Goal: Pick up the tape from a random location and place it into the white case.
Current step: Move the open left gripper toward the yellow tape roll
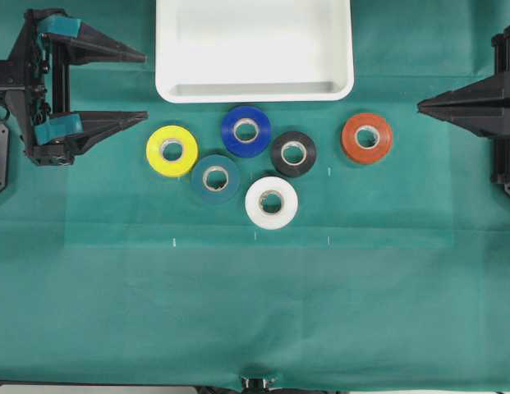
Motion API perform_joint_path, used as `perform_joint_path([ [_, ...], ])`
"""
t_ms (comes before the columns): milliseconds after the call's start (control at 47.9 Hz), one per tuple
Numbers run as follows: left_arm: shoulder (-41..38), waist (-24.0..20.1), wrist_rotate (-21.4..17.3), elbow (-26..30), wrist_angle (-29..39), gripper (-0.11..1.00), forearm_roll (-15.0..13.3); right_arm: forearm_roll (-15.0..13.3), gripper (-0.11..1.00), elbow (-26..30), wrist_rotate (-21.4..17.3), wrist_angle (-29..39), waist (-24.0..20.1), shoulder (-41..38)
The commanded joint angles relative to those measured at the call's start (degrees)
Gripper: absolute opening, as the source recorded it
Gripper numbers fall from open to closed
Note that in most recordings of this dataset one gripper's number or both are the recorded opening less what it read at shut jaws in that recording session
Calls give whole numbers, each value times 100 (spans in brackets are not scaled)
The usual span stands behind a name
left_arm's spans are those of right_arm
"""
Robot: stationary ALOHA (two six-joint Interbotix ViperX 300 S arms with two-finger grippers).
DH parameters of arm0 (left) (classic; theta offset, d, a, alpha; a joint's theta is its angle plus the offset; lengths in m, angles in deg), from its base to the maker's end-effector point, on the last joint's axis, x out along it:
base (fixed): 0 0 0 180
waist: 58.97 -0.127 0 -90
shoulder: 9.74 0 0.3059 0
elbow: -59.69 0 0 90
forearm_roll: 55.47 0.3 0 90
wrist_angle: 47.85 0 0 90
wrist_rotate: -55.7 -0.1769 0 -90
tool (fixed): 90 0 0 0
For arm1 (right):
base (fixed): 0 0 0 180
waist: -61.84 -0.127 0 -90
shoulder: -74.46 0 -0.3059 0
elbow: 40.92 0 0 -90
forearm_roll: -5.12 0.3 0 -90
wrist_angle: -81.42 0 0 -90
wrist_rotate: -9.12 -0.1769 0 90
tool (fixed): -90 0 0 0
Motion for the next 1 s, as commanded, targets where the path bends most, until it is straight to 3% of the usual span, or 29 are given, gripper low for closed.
perform_joint_path([
  [0, 88, -18, 9, 44, -26, 99, -9, -9, 0, 158, -9, 9, 18, -44],
  [230, 149, -18, 53, 44, 88, 99, -9, 0, 0, 158, -18, 9, 9, -44],
  [418, 123, -18, 70, 237, 703, 99, -26, -9, 0, 158, -26, 9, 9, -44],
  [835, -299, -18, 202, 1714, 4324, 99, -35, -9, 0, 158, -35, 62, 9, -44],
  [981, -571, -18, 202, 2162, 5229, 99, -35, 0, 0, 158, -35, 62, 9, -62],
])
